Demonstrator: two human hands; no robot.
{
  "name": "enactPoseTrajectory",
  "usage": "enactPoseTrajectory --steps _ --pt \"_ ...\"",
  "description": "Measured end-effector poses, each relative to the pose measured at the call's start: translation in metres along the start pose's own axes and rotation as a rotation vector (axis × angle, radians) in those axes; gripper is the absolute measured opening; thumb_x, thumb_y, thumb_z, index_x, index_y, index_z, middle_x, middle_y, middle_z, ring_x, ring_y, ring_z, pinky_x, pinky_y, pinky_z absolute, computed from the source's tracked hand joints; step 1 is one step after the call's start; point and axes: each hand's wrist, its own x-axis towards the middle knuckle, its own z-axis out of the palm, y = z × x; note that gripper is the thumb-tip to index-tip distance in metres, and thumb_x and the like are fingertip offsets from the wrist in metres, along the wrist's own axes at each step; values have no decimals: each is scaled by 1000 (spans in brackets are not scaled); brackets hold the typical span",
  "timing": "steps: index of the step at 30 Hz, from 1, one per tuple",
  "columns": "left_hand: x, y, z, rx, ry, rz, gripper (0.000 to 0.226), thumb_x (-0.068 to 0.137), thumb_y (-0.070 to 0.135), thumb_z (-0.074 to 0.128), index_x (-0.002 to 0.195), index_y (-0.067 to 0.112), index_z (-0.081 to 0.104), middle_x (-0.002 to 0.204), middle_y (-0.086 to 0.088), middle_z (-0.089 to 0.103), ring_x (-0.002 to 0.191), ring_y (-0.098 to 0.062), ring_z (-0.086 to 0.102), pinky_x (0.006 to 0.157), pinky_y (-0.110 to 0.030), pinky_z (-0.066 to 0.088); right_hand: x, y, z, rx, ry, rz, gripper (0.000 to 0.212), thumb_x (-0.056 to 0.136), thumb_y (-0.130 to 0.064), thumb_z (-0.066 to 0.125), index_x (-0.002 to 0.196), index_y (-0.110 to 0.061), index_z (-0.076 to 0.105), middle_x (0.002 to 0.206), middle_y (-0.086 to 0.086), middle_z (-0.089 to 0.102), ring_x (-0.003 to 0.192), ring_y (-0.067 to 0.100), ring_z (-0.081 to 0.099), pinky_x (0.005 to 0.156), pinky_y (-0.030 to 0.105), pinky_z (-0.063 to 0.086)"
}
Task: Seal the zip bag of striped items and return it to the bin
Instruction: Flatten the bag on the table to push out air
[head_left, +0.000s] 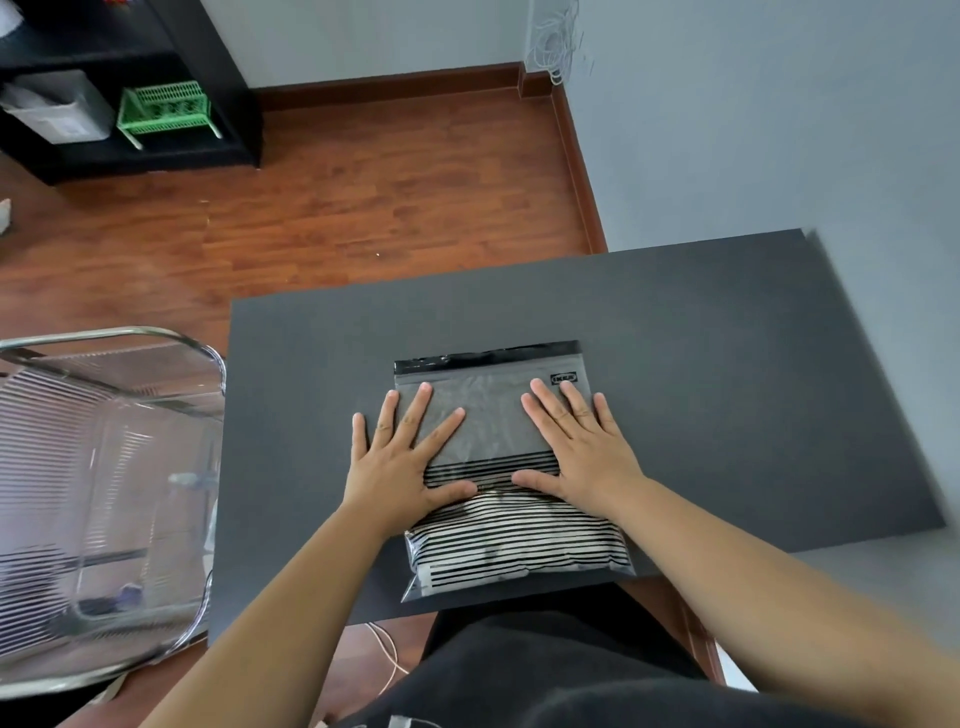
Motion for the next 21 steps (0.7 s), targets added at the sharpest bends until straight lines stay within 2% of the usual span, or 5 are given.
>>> enactPoseTrajectory --steps 6,9,13,16,21 --pt "-12 -21 -4 13 -7 -70 80 81 87 2 145 48 -26 157 16 -32 145 -24 -31 111 -55 -20 -9 27 -3 11 22 60 84 83 -81 0 143 -34 -34 151 -15 -42 139 15 -39 112 44 -24" --pt "-9 -12 -10 -12 10 -125 66 91 68 -2 147 41 -25 157 13 -32 145 -24 -29 112 -57 -17 -5 18 -7 75 89 119 71 97 -57 12 152 -25 -19 156 -8 -33 144 17 -31 111 41 -25" --pt "21 23 -23 1 80 -9 60 100 48 7 155 28 -5 163 8 -19 150 -26 -16 116 -56 -9 23 -23 -16 116 158 -44 64 103 -32 27 155 -17 -7 158 -6 -24 143 15 -27 118 39 -17" --pt "46 37 -30 -21 70 10 59 103 40 15 157 21 3 165 5 -11 151 -28 -8 119 -52 -1 43 -39 -21 140 151 -59 62 103 -31 27 156 -15 -2 163 -2 -14 148 17 -18 118 36 -13" --pt "52 37 -20 -76 42 -13 59 103 42 14 156 23 -4 165 7 -10 151 -25 -9 120 -47 0 53 -33 -21 79 99 -54 65 103 -40 24 156 -16 -2 165 1 -11 150 19 -12 119 37 -9"
